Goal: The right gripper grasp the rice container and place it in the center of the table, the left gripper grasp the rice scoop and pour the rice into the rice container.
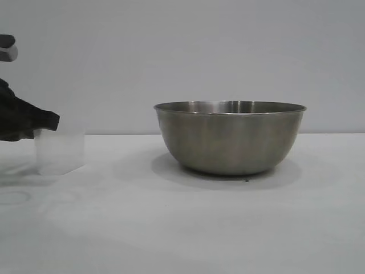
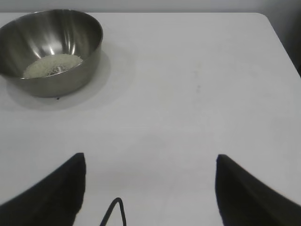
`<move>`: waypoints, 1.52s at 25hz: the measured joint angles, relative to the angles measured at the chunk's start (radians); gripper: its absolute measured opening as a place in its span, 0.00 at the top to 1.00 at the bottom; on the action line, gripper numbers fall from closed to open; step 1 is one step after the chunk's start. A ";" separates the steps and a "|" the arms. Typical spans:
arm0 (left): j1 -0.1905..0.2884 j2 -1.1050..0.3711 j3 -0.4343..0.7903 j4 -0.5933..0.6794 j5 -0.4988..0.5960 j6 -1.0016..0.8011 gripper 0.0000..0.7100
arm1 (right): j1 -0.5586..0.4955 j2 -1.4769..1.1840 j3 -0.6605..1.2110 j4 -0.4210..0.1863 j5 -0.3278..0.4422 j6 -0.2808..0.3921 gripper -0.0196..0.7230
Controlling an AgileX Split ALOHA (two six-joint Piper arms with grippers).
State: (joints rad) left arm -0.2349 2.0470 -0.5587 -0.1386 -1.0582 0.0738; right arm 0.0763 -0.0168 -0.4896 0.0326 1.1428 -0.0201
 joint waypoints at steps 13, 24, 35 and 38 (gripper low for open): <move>0.000 -0.052 0.290 0.063 -0.078 -0.154 0.59 | 0.000 0.000 0.000 0.000 0.000 0.000 0.34; 0.000 -0.414 0.485 0.080 -0.079 -0.109 0.59 | 0.000 0.000 0.000 0.000 0.000 0.000 0.34; 0.000 -1.011 0.487 -0.046 0.270 0.007 0.59 | 0.000 0.000 0.000 0.000 0.000 0.000 0.34; 0.000 -1.121 0.442 -0.053 0.450 0.035 0.59 | 0.000 0.000 0.000 0.000 0.000 0.000 0.34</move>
State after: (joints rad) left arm -0.2349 0.9257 -0.1171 -0.1915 -0.6081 0.1090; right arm 0.0763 -0.0168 -0.4896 0.0326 1.1428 -0.0201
